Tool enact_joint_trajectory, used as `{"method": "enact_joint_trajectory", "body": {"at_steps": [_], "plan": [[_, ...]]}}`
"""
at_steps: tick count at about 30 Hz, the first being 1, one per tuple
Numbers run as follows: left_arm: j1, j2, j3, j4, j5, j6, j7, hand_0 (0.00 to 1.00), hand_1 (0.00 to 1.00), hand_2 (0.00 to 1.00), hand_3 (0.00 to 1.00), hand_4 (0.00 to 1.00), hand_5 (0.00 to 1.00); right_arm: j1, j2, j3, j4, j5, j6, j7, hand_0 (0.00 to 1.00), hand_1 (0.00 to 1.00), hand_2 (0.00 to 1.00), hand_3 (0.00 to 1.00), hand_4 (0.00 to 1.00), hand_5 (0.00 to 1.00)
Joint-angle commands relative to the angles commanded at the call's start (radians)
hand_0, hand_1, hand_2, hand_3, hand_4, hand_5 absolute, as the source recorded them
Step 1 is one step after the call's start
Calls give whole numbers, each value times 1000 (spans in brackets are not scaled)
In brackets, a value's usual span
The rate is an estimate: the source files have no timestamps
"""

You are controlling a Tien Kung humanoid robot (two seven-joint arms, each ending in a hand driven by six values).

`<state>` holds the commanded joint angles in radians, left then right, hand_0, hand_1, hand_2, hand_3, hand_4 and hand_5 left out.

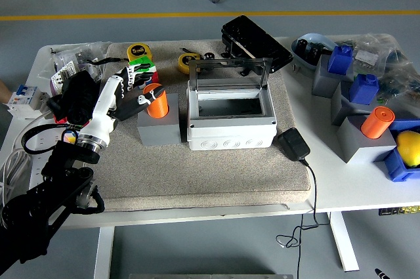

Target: Fetch the battery,place it into the box,close the lid of the box

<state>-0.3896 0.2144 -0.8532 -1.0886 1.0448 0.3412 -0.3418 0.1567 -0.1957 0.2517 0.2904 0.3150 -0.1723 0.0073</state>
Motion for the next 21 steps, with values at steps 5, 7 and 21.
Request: {"method": "enact_joint_trajectory", "body": {"at_steps": [5, 7, 21], "plan": [[-21, -6, 35, 21, -18, 6, -4, 786, 772, 737, 782, 998, 433, 1, 0, -2, 0, 2, 0, 0, 702, 691, 687, 592, 968, 509], [-31, -9, 52, 30, -23, 10, -6, 786, 772, 737, 782, 998, 433, 2, -1, -1, 0, 2, 0, 0, 702, 691, 687, 592, 968, 509], [-79, -40, 118, 87, -49, 25, -8, 747, 722, 712, 763, 998, 287, 4, -2, -12, 0, 9, 2, 0, 702, 691, 686, 594, 972, 503]]}}
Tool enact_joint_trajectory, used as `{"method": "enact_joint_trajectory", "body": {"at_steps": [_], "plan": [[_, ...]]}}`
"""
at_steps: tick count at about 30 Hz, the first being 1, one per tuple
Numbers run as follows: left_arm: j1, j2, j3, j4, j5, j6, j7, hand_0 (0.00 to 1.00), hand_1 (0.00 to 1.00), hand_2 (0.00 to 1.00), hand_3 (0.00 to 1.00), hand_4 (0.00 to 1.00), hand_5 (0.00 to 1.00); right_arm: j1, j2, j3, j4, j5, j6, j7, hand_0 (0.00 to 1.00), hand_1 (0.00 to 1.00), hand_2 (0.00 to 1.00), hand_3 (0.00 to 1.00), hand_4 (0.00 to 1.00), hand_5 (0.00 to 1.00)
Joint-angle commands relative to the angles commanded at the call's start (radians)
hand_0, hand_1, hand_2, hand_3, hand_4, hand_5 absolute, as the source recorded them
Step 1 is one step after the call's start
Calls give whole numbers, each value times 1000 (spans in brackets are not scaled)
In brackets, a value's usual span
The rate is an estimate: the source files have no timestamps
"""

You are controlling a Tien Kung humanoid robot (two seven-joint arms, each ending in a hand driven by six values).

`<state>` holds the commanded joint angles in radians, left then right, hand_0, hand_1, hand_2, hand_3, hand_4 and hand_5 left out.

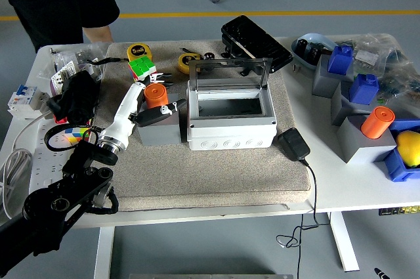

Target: Fetch the battery,place it into the box,close the lid of the box

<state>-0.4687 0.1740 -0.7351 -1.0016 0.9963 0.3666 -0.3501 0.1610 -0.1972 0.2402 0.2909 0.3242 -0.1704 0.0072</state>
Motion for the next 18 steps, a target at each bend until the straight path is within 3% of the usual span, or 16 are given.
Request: {"method": "enact_joint_trajectory", "body": {"at_steps": [1, 2, 13, 14, 18], "plan": [[-2, -1, 3, 2, -7, 0, -2, 747, 722, 712, 763, 998, 287, 0, 0, 0, 0, 0, 0, 0, 702, 691, 686, 594, 972, 503], [-5, -3, 7, 5, -15, 0, -5, 673, 647, 665, 731, 998, 228, 1, -1, 0, 0, 1, 0, 0, 701, 691, 687, 594, 973, 502], [-15, -18, 20, 19, -71, 4, -29, 623, 621, 640, 711, 998, 217, 3, 0, 0, 1, 0, -2, 3, 701, 691, 687, 593, 975, 502], [-15, -18, 21, 22, -77, 6, -31, 521, 557, 584, 672, 998, 204, 3, 0, -1, 1, 0, -2, 3, 702, 691, 687, 594, 977, 504], [-18, -20, 19, 34, -101, 9, -39, 521, 557, 584, 672, 998, 204, 3, 0, -3, 0, 1, -3, 5, 702, 691, 687, 594, 977, 504]]}}
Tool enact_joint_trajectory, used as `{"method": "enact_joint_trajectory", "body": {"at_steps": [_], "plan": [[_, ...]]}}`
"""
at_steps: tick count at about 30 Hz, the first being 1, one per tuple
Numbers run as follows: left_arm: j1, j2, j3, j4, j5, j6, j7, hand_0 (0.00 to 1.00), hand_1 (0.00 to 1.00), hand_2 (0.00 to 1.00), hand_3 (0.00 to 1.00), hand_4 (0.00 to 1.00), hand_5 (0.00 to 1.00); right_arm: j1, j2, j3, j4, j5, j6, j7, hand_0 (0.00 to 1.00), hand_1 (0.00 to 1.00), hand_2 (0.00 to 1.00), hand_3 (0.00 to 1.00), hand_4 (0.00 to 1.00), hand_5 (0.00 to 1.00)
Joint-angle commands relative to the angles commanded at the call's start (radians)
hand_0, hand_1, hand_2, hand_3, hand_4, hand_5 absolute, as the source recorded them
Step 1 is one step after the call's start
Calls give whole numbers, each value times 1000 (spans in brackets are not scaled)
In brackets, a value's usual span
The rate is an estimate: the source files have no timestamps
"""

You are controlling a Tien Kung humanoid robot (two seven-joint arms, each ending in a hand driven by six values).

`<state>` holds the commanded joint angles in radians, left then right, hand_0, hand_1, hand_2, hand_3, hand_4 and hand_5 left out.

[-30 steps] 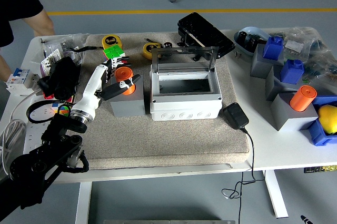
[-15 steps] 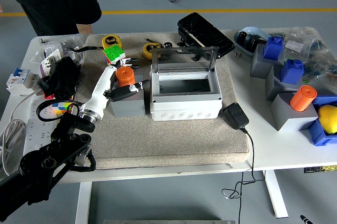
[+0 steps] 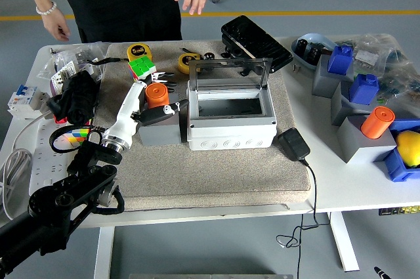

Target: Fetch the battery,place it into the box,close the lid of the box

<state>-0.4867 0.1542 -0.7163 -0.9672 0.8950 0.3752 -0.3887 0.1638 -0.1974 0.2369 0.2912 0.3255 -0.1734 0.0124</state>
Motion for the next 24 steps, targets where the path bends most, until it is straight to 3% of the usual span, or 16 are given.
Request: {"method": "enact_joint_trajectory", "body": {"at_steps": [1, 2, 7, 8, 13, 14, 19, 20, 24], "plan": [[-1, 0, -2, 3, -8, 1, -3, 521, 557, 584, 672, 998, 204, 0, 0, -1, 0, 1, 0, 0, 702, 691, 687, 594, 977, 504], [-3, -1, -3, 6, -16, 2, -4, 377, 466, 527, 560, 998, 92, 1, -1, -2, 0, 1, 0, 0, 701, 691, 686, 594, 978, 504], [-7, -4, -5, 16, -37, 6, -9, 377, 466, 527, 560, 998, 92, 1, -1, -2, 0, 2, -1, 2, 701, 691, 686, 594, 978, 504], [-8, -5, -4, 18, -40, 7, -10, 269, 369, 413, 484, 988, 2, 1, -1, -2, 0, 2, -1, 2, 701, 692, 687, 594, 978, 505], [-13, -10, 0, 22, -39, 10, -14, 269, 369, 413, 484, 988, 2, 2, 0, -3, 0, 2, -1, 3, 701, 692, 687, 594, 978, 505], [-13, -11, 0, 22, -39, 10, -13, 215, 290, 330, 371, 761, 2, 2, 0, -3, 1, 1, -1, 3, 701, 691, 687, 595, 979, 504], [-17, -15, 3, 25, -43, 10, -13, 215, 290, 330, 371, 761, 2, 3, 0, -5, 1, 2, -2, 5, 701, 691, 687, 595, 979, 504], [-18, -16, 3, 27, -44, 8, -13, 188, 187, 243, 241, 564, 2, 2, 0, -6, 1, 3, -2, 5, 701, 691, 685, 595, 979, 504], [-26, -22, 3, 33, -53, 5, -15, 188, 187, 243, 241, 564, 2, 3, -1, -8, 1, 4, -2, 7, 701, 691, 685, 595, 979, 504]]}}
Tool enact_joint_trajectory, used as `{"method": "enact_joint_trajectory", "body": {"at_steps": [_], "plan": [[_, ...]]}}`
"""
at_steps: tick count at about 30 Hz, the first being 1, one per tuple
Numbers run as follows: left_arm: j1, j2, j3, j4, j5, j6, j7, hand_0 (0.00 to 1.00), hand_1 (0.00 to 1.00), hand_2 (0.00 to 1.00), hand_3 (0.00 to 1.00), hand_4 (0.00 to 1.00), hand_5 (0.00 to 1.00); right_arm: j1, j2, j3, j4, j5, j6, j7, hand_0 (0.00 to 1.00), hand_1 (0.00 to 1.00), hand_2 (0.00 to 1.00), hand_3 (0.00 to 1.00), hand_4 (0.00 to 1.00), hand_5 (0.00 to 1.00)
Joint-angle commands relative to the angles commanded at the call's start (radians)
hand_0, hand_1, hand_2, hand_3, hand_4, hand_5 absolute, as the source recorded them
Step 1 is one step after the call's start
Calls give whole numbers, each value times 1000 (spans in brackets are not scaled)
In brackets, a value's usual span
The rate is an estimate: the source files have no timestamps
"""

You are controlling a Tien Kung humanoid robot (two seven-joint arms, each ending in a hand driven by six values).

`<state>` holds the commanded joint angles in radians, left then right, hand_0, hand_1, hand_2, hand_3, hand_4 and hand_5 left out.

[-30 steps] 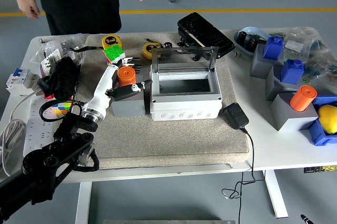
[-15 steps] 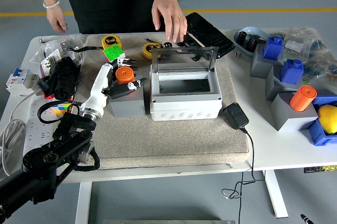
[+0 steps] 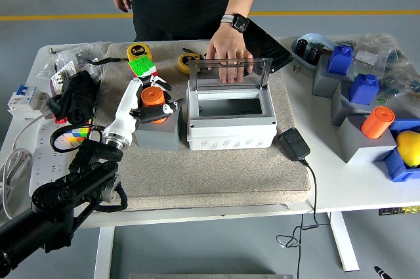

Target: Fetch the battery,place it into the box,close the lid of the box

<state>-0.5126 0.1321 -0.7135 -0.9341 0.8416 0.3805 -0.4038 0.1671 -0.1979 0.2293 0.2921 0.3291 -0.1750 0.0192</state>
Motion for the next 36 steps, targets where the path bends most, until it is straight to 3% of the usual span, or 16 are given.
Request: {"method": "enact_joint_trajectory", "body": {"at_steps": [1, 2, 7, 8, 18, 24, 31, 36], "plan": [[-1, -1, 0, 1, -3, -1, 0, 188, 187, 243, 241, 564, 2, 0, 0, 0, 0, 0, 0, 1, 701, 691, 685, 595, 979, 504], [-3, -3, 0, 2, -6, -3, 0, 156, 139, 170, 200, 438, 2, 1, 0, 0, 0, 0, 0, 1, 702, 690, 686, 594, 979, 503], [-10, -10, 2, 4, -11, -11, -4, 156, 139, 170, 200, 438, 2, 2, 0, 1, 0, 0, 0, 5, 702, 690, 686, 594, 979, 503], [-11, -11, 3, 4, -10, -13, -5, 121, 90, 111, 162, 179, 2, 2, 0, 0, 0, 0, 0, 6, 702, 690, 685, 592, 979, 501], [-2, -10, -20, -23, -3, -21, -13, 111, 74, 103, 156, 133, 2, 1, 0, -4, 0, 4, 0, 9, 703, 687, 684, 592, 979, 500], [-7, 5, -60, -107, 99, -17, 15, 113, 71, 100, 156, 128, 2, 2, 1, 2, 0, 2, -4, 11, 705, 687, 685, 592, 979, 496], [-67, 52, -25, -271, 308, -54, 172, 115, 73, 96, 156, 109, 2, 1, -1, 3, -1, 3, -5, 12, 703, 688, 685, 592, 978, 496], [-160, 55, 68, -343, 449, -96, 288, 119, 75, 101, 159, 134, 2, 2, -3, 0, -1, 3, -7, 13, 705, 686, 684, 591, 978, 493]]}}
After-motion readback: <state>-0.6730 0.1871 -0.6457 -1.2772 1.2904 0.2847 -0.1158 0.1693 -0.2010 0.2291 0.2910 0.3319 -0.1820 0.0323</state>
